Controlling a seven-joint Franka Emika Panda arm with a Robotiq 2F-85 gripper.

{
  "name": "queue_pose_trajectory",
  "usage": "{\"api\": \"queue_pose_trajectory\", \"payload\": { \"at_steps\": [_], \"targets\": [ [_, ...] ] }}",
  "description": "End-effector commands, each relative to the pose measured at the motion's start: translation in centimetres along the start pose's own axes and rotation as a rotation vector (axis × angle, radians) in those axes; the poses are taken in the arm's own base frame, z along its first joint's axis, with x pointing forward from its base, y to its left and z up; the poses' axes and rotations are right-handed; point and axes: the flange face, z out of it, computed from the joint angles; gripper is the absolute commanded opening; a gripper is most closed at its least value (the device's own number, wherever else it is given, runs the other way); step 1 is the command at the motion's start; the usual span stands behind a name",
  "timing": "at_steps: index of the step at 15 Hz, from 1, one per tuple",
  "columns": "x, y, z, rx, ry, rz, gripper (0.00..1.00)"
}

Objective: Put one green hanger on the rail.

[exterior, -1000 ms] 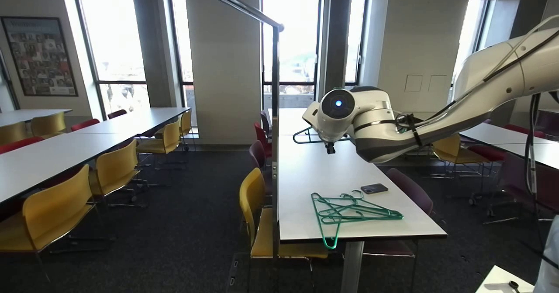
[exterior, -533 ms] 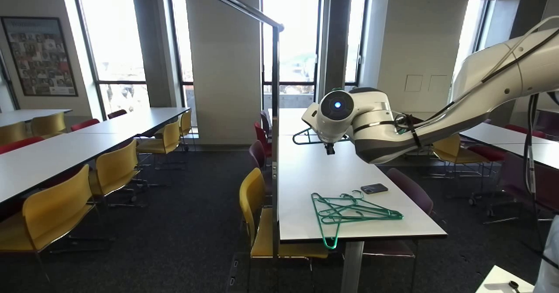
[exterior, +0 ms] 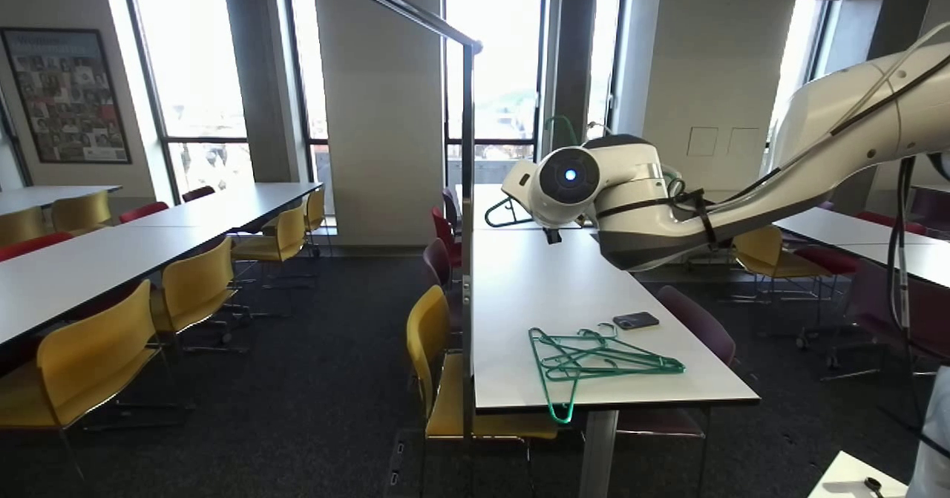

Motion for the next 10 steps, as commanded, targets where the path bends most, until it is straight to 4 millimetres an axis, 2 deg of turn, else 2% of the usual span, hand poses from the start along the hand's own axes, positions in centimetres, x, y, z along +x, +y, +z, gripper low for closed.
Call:
{"api": "queue_pose_trajectory", "payload": {
  "at_steps": [1, 5, 10],
  "targets": [
    [1.9, 5.1, -4.4, -0.163, -0.021, -0.099, 0.02],
    [4.1, 8.1, -8.0, -0.328, -0.030, -0.198, 0.02],
    [7.0, 9.5, -9.8, -0.454, -0.049, -0.305, 0.02]
  ]
}}
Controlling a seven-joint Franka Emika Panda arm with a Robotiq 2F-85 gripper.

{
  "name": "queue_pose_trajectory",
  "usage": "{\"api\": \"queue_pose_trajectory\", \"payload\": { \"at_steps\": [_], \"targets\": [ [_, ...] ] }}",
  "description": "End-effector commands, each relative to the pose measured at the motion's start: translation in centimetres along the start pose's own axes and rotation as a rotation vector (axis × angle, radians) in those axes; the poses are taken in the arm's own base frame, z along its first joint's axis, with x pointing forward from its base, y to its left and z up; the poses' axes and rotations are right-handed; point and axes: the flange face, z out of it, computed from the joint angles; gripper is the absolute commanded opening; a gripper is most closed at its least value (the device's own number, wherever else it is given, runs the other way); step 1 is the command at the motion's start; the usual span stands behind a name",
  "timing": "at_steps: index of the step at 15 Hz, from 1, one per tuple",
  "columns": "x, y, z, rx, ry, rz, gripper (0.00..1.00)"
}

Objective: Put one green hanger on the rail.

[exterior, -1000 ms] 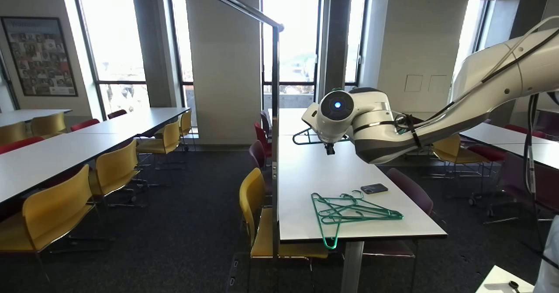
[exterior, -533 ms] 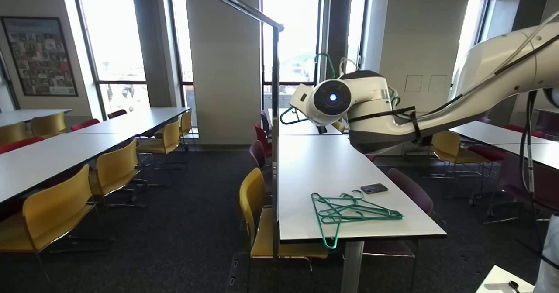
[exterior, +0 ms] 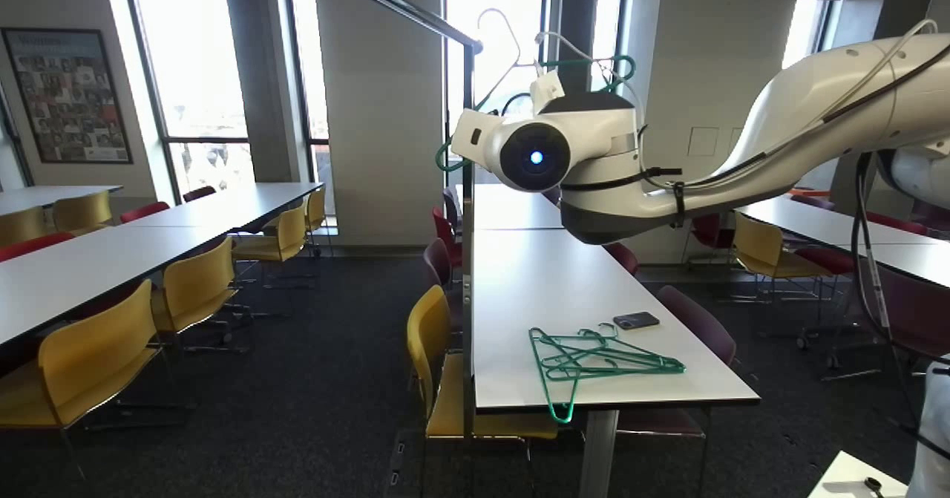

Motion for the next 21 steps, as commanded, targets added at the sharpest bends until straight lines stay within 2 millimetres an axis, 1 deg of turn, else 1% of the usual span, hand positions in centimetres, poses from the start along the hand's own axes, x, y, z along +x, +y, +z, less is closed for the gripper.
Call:
{"api": "queue_pose_trajectory", "payload": {
  "at_steps": [1, 7, 13, 17, 21],
  "targets": [
    [1.6, 2.6, -0.3, -0.071, -0.054, -0.089, 0.02],
    [3.9, 4.4, -1.0, -0.118, -0.087, -0.186, 0.02],
    [5.4, 5.1, -1.5, -0.112, -0.074, -0.229, 0.02],
    [6.6, 4.5, -1.9, -0.111, -0.056, -0.256, 0.02],
    [7.7, 3.1, -2.1, -0.106, -0.039, -0.272, 0.02]
  ]
}}
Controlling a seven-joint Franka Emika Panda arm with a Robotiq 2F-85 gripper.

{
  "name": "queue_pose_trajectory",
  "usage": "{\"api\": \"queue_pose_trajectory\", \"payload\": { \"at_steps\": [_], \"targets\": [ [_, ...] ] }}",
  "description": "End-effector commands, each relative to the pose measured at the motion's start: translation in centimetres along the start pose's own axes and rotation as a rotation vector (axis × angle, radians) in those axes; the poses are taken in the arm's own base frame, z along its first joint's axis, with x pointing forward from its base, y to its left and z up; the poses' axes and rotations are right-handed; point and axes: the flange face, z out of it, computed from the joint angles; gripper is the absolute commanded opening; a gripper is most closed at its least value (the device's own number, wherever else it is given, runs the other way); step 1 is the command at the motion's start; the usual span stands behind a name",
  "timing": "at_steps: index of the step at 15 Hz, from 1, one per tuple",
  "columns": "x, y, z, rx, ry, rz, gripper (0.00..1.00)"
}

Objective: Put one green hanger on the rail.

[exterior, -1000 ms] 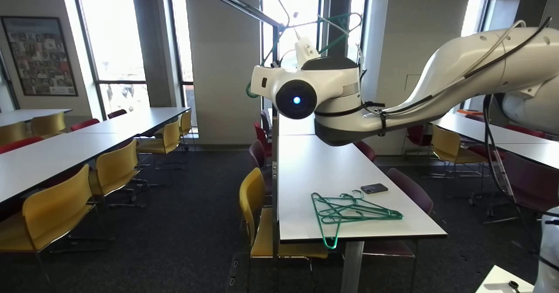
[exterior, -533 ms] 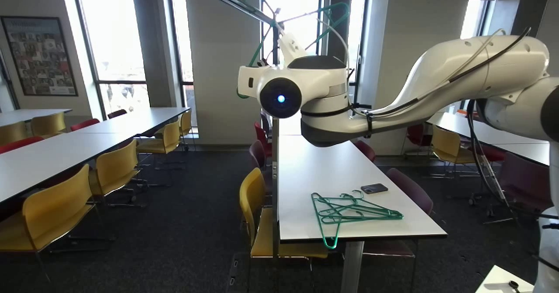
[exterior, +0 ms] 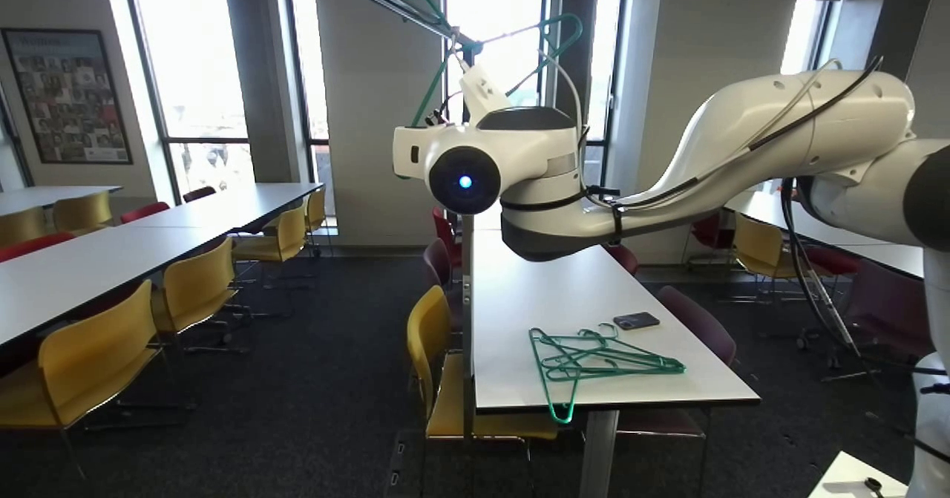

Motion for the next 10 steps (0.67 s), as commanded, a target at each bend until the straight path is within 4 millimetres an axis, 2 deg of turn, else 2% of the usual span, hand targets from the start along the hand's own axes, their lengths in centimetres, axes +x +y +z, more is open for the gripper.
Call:
{"api": "queue_pose_trajectory", "payload": {
  "at_steps": [1, 10],
  "targets": [
    [0.5, -0.1, -0.1, -0.002, -0.014, -0.030, 0.02],
    [2.2, -2.0, 0.0, 0.032, 0.012, -0.027, 0.02]
  ]
}}
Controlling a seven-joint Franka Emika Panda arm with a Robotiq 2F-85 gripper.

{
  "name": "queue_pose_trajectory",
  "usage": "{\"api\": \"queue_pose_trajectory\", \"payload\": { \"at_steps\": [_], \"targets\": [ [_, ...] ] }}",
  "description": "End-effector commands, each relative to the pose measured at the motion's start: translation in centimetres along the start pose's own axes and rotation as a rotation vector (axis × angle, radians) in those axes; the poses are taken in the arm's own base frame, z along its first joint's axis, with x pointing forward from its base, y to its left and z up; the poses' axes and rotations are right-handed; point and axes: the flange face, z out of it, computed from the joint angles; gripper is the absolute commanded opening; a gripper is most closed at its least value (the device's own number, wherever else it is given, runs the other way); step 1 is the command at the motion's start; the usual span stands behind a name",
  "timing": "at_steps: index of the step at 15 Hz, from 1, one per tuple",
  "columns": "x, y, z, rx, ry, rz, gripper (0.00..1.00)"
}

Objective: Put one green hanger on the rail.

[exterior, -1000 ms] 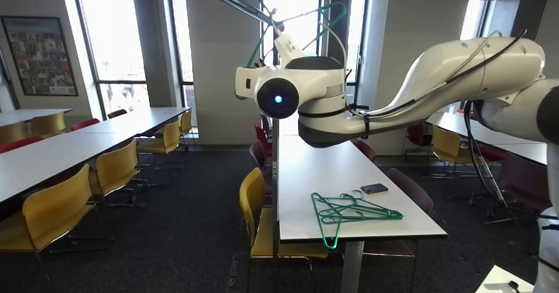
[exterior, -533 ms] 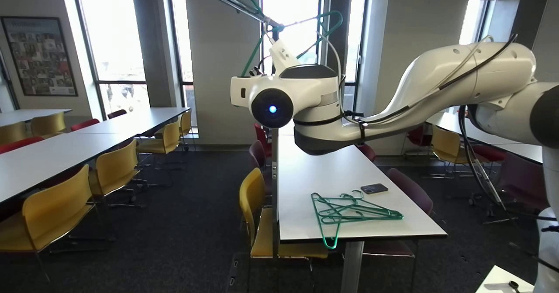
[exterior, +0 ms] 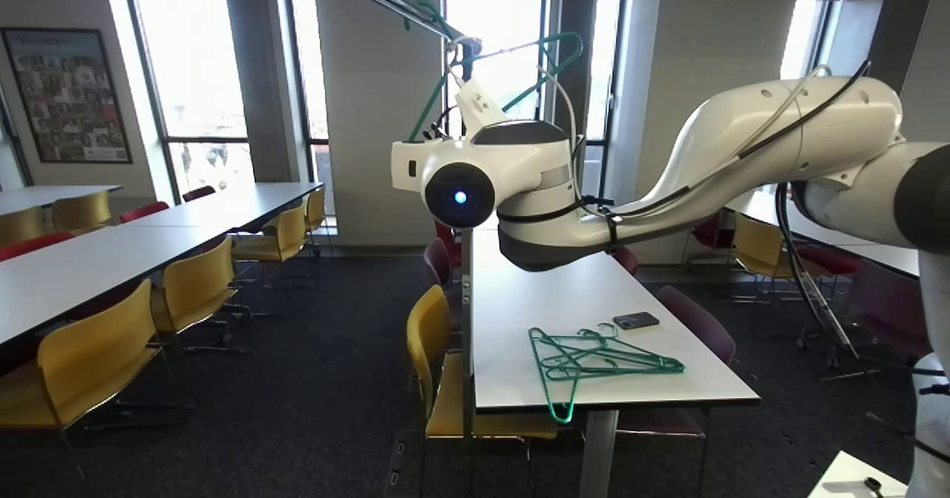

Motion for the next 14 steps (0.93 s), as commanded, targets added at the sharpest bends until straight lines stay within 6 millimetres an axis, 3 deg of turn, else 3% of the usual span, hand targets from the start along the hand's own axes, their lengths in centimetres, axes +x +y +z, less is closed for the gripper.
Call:
{"api": "queue_pose_trajectory", "payload": {
  "at_steps": [1, 3, 10, 11, 14],
  "targets": [
    [0.9, -0.9, -0.5, 0.020, 0.011, -0.002, 0.35],
    [1.4, -1.2, -0.8, 0.012, 0.027, 0.019, 0.40],
    [0.9, 0.9, -4.9, -0.123, 0.082, 0.212, 0.95],
    [0.7, 1.4, -5.4, -0.154, 0.083, 0.235, 1.00],
    [0.0, 2.8, -7.0, -0.277, 0.071, 0.293, 1.00]
  ]
}}
